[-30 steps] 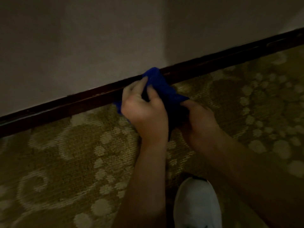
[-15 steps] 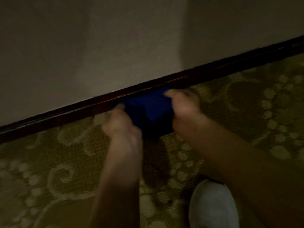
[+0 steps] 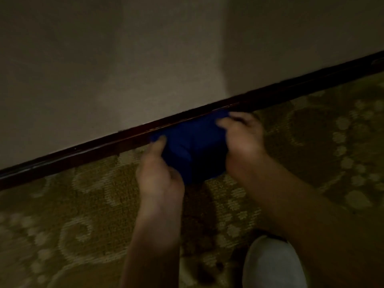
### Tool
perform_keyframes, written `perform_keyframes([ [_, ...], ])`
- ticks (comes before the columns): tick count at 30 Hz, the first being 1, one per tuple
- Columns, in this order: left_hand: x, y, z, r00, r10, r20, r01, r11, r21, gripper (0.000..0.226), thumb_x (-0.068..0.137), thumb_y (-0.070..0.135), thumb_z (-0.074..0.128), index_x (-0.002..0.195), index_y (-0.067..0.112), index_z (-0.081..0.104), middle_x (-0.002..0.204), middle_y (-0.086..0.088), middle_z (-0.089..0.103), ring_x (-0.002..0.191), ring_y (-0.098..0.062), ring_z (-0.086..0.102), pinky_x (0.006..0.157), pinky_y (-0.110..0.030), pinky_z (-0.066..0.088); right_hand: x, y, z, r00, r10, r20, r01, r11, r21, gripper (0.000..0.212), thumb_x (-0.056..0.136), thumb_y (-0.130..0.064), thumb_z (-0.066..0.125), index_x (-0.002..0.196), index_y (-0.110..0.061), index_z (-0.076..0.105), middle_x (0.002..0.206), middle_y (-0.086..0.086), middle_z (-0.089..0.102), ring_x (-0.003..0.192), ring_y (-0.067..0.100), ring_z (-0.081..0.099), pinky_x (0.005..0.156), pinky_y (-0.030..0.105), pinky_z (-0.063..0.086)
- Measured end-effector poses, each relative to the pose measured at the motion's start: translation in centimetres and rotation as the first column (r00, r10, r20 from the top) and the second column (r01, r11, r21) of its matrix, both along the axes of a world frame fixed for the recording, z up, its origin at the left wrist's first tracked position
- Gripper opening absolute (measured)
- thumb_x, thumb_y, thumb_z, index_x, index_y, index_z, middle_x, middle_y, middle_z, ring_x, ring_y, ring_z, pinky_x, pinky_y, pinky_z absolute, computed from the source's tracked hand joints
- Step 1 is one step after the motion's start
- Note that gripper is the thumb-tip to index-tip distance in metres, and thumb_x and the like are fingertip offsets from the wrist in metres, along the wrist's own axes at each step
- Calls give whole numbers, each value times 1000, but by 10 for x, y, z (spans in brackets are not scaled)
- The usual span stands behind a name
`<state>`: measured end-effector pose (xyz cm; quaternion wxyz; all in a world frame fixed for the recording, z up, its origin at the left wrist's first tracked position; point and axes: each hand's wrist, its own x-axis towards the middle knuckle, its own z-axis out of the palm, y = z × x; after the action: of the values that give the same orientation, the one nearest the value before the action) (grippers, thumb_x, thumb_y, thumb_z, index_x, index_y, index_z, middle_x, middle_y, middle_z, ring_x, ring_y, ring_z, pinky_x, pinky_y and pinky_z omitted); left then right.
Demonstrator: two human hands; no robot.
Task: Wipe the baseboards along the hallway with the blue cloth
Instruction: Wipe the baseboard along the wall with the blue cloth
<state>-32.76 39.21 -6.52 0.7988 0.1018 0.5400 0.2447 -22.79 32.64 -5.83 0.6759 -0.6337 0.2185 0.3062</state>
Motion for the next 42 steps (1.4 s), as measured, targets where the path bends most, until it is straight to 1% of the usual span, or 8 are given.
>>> perform_keyframes([
  [7, -9, 2, 0, 997, -70, -22, 70, 997, 20, 39, 82, 3, 67, 120, 7, 66, 113, -18, 71, 105, -35, 68, 98, -54, 50, -2, 15, 11, 895, 164, 414, 26, 909, -415, 29, 89, -12, 59, 117, -7, 63, 110, 7, 67, 99, 18, 62, 90, 30, 50],
  [11, -41, 9, 1, 997, 1, -80, 1, 1000, 13, 30, 92, 7, 57, 121, 9, 65, 113, -15, 71, 101, -30, 69, 67, -36, 60, -40, 32, 2, 824, 437, 360, -287, 871, -399, 27, 90, -14, 62, 116, -13, 66, 116, 0, 65, 111, 13, 56, 101, 23, 40],
  [18, -26, 2, 8, 979, -194, -66, 200, 975, 100, 39, 85, -2, 64, 122, 11, 63, 117, -15, 69, 106, -28, 68, 91, -42, 56, 5, 2, 4, 850, 260, 459, 24, 850, -526, 33, 93, -11, 57, 126, -6, 60, 123, 10, 63, 103, 11, 55, 97, 23, 43],
  [22, -34, 8, 12, 994, -52, -99, 65, 989, 135, 31, 88, -1, 61, 116, 12, 66, 110, -11, 72, 98, -26, 70, 84, -40, 58, -33, 23, 4, 606, 598, 524, -126, 723, -679, 28, 88, -12, 58, 113, -6, 69, 111, 12, 70, 103, 24, 64, 91, 25, 43],
  [26, -80, 26, 18, 998, -61, 17, 57, 985, 162, 36, 97, -9, 42, 131, -4, 53, 78, 27, 69, 69, 24, 59, 59, 0, 44, -83, 58, 6, 298, 837, 458, -364, 544, -756, 22, 93, -15, 51, 109, -12, 66, 111, 8, 64, 100, 25, 61, 87, 31, 45],
  [32, -119, 56, -1, 984, -9, -177, 47, 976, 215, 35, 93, 5, 56, 127, 6, 60, 117, -17, 70, 104, -30, 70, 82, -43, 60, -105, 79, 8, 264, 840, 474, -367, 542, -756, 23, 96, -19, 50, 111, -18, 67, 112, 3, 66, 102, 21, 61, 90, 30, 46],
  [39, -159, 72, -7, 982, -103, -161, 129, 979, 160, 30, 91, 6, 56, 120, 5, 63, 117, -17, 69, 104, -33, 68, 90, -48, 55, -137, 108, 10, 58, 895, 443, -497, 411, -765, 28, 96, -17, 50, 121, -17, 64, 119, 1, 61, 104, 18, 60, 91, 29, 46],
  [42, -180, 76, -9, 996, -77, -49, 82, 989, 122, 46, 86, 15, 55, 132, 10, 58, 129, -16, 64, 120, -37, 60, 107, -60, 39, -130, 113, 12, 215, 882, 419, -681, 443, -583, 27, 93, -19, 59, 119, -20, 66, 119, -6, 65, 112, 8, 58, 98, 18, 41],
])
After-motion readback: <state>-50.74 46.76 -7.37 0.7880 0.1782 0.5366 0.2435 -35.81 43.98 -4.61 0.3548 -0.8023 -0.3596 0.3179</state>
